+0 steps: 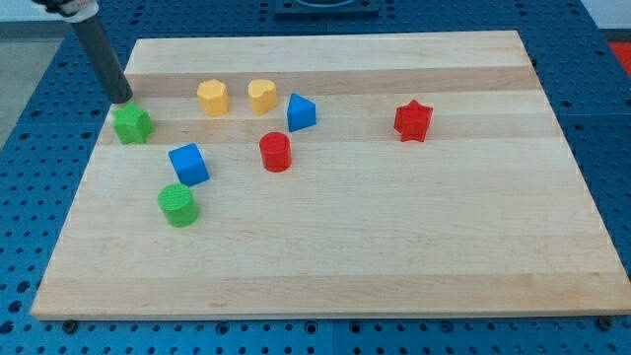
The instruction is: Move the green star to the center left of the board
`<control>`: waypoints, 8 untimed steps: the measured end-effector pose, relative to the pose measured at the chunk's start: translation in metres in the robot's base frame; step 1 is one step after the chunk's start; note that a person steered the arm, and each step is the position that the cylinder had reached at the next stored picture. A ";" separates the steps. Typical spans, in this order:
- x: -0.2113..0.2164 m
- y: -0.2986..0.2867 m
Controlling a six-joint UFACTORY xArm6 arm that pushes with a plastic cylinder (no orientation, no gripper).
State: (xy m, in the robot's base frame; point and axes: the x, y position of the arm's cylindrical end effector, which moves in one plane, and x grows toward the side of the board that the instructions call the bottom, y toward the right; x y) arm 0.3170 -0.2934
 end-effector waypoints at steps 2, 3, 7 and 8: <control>0.008 -0.006; 0.032 -0.006; 0.097 -0.012; 0.082 -0.012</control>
State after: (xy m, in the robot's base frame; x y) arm 0.3992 -0.3051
